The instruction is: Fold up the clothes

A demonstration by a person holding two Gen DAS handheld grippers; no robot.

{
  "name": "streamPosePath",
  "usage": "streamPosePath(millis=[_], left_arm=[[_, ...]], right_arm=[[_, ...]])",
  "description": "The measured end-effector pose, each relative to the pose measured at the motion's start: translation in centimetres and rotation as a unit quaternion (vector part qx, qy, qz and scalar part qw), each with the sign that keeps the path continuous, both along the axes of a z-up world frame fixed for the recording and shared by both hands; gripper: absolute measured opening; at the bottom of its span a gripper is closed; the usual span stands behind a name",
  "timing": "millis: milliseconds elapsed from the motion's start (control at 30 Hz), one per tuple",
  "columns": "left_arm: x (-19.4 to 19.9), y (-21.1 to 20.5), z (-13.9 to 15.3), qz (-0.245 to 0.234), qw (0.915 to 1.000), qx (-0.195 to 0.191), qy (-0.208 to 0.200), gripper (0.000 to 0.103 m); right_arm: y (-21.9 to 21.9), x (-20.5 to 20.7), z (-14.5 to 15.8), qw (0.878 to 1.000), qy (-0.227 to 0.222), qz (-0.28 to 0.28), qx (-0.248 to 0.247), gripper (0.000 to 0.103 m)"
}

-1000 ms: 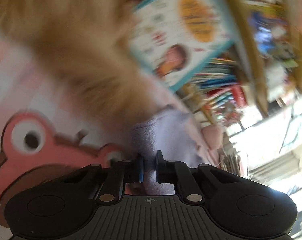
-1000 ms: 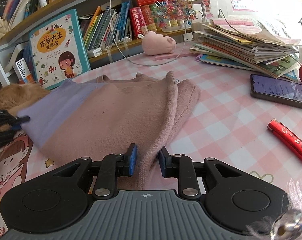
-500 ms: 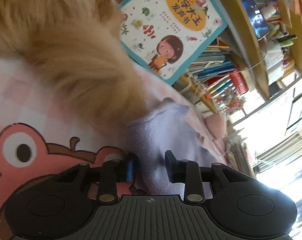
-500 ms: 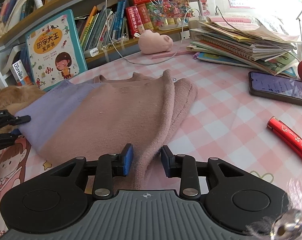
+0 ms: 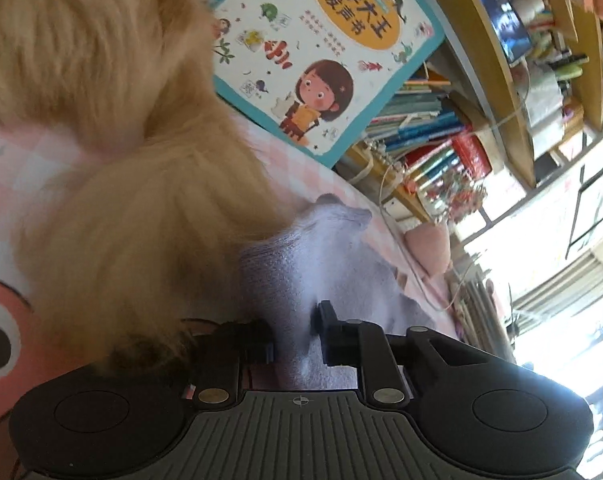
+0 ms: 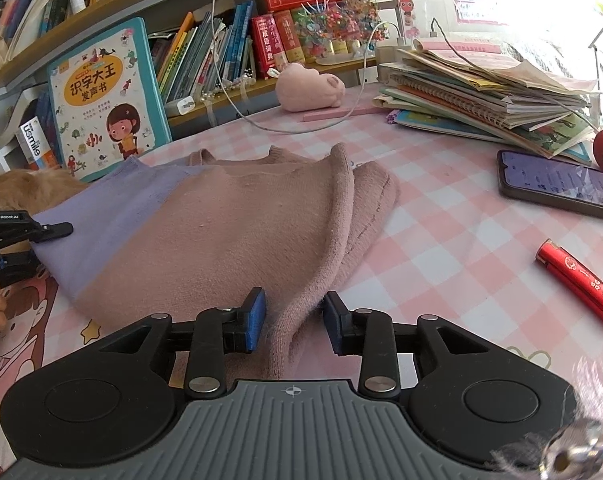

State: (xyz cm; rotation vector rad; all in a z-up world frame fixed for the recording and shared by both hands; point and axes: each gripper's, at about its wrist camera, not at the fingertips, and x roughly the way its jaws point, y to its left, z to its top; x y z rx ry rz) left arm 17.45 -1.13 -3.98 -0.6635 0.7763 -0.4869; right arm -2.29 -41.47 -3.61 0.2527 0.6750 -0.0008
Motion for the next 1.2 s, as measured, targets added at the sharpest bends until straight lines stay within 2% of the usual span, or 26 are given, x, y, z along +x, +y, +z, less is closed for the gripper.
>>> streamPosePath(millis=[133, 333, 467, 567, 700, 767, 867, 967, 1000, 1067, 1133, 1200], left_arm=[[-0.5, 0.0, 1.5, -0.015, 0.9992, -0.007, -0.037, 0.009], [-1.6, -1.5, 5.0, -0.049, 0.9937, 0.0, -0.101, 0.008], [-2.7, -3.2, 7.6, -0.078, 0.9863, 0.009, -0.146, 0.008], [-3.9, -4.7, 9.6, -0.102, 0.9773, 0.017, -0.185, 0.008], [-6.2, -7.4, 11.8, -0.149, 0.9594, 0.033, -0.237, 0.008], [-7.8, -9.2, 12.4, -0.186, 0.9457, 0.054, -0.261, 0.008], [-10.3, -13.0, 10.9, -0.253, 0.9169, 0.128, -0.281, 0.012], [-11.3, -16.5, 7.2, -0.318, 0.8902, 0.215, -0.246, 0.018], [-11.6, -17.1, 6.3, -0.326, 0.884, 0.229, -0.245, 0.018], [-12.3, -17.5, 4.9, -0.33, 0.8754, 0.244, -0.255, 0.018], [-12.7, -17.6, 4.8, -0.334, 0.8682, 0.253, -0.266, 0.022], [-12.7, -17.3, 5.1, -0.343, 0.8694, 0.241, -0.261, 0.029]], right_arm=[[0.3, 0.2, 0.0, 1.0, 0.001, -0.005, -0.001, 0.031], [0.8, 0.6, -0.2, 1.0, -0.008, -0.007, 0.002, 0.031], [1.4, 0.9, -0.5, 1.0, -0.019, -0.011, 0.011, 0.031], [2.1, 1.2, -0.5, 0.999, -0.022, -0.013, 0.019, 0.03], [3.2, 1.8, -0.6, 0.999, -0.027, -0.007, 0.031, 0.03], [3.8, 2.0, -0.7, 0.999, -0.03, 0.002, 0.036, 0.03], [4.5, 2.0, -0.7, 0.999, -0.032, 0.014, 0.035, 0.03], [3.6, 2.0, -0.6, 0.998, -0.024, 0.03, 0.057, 0.031], [3.0, 2.0, -0.5, 0.997, -0.019, 0.035, 0.073, 0.031], [1.5, 1.7, -0.4, 0.993, -0.006, 0.046, 0.108, 0.033], [0.0, 1.2, -0.4, 0.988, 0.002, 0.05, 0.145, 0.039], [-1.7, 0.4, -0.3, 0.982, 0.001, 0.043, 0.183, 0.04]])
